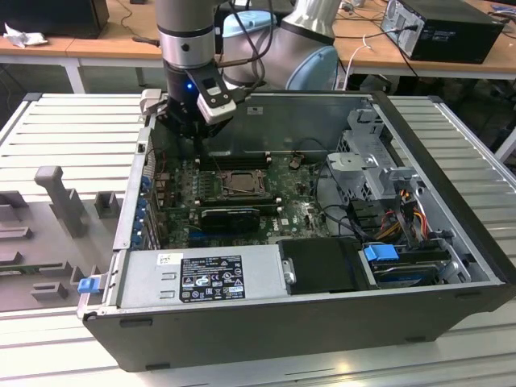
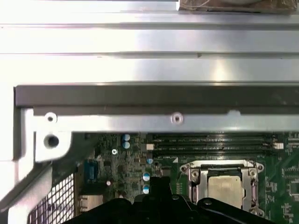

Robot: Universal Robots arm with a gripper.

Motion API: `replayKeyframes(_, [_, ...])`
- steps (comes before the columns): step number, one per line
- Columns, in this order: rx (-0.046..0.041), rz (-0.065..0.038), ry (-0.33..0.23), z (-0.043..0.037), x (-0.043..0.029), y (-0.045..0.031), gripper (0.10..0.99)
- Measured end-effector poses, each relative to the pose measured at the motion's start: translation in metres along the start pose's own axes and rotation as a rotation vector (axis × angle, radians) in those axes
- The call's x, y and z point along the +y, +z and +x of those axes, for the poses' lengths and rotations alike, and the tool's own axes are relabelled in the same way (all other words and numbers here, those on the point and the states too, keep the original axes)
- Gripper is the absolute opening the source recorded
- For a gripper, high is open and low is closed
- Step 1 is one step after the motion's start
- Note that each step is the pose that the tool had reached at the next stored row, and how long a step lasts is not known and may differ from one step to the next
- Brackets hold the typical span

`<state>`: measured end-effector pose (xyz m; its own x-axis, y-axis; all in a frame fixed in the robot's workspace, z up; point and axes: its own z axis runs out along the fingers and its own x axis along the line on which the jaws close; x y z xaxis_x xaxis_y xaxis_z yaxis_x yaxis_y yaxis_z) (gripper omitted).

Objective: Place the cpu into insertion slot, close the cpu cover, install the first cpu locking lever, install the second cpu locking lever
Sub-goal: 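Install the first cpu locking lever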

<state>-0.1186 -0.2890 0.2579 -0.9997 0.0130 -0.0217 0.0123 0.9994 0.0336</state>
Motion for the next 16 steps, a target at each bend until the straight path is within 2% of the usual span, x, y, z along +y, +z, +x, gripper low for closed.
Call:
replayKeyframes(7, [0.0000,0.000,0.000,-0.0106,0.0015,0.0010,0.106])
replayKeyframes(10, [0.0000,0.000,0.000,-0.0175,0.0016,0.0013,0.106])
replayKeyframes(16, [-0.0001,0.000,0.000,-0.0217,0.0017,0.0015,0.106])
